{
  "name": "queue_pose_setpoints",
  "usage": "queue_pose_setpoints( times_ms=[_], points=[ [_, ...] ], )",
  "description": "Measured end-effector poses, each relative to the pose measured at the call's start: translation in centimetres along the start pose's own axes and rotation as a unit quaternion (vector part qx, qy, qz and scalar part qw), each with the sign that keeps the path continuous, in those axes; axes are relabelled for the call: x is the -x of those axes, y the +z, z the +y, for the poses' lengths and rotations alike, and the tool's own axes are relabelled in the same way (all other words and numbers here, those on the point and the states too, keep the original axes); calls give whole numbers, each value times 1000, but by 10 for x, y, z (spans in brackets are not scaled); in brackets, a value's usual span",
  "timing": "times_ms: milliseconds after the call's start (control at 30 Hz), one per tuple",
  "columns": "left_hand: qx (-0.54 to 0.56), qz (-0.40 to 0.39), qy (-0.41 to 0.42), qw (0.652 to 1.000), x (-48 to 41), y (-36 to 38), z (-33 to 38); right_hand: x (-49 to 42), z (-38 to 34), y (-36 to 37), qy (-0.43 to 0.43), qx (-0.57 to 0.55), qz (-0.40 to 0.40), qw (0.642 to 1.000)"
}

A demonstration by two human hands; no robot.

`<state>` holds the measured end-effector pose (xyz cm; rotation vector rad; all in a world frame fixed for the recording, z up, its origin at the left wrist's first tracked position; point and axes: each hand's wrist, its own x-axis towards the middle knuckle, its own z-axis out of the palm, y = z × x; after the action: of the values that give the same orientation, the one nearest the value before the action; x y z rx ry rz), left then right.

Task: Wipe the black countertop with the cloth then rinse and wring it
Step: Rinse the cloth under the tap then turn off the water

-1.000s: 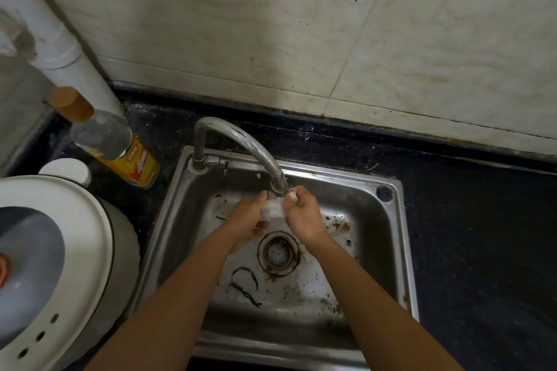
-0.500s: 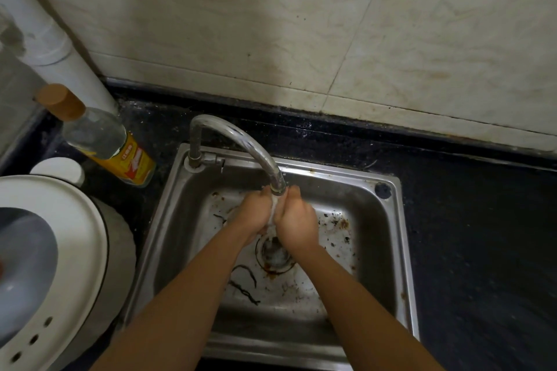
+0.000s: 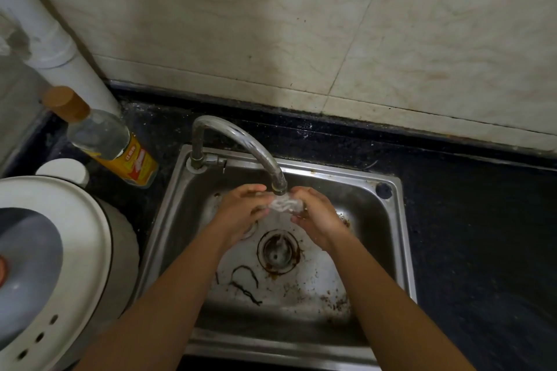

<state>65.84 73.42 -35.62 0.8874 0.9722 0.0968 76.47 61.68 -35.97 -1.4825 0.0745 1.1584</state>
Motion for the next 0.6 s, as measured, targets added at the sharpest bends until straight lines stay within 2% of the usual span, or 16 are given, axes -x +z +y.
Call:
queue_pose_setpoints(
  times_ms=[67, 200, 267, 367, 500, 600],
  points=[
    [5, -14, 1, 1000, -1, -2, 1, 1, 1, -5, 16, -23, -46, 999],
    [-14, -38, 10, 999, -1, -3, 1, 4, 3, -4, 40, 29, -97, 994],
    [-62, -24, 28, 997, -1, -2, -1, 3, 6, -4, 17, 41, -90, 995],
    [-161, 50, 54, 984, 1, 4, -6, 3, 12, 4, -15, 112, -60, 992],
    [-142, 81, 55, 985, 1, 14, -9, 7, 12, 24, -65, 232, -69, 968],
    [-133, 80, 63, 986, 1, 14, -7, 6, 11, 31, -95, 231, -26, 968]
  ],
)
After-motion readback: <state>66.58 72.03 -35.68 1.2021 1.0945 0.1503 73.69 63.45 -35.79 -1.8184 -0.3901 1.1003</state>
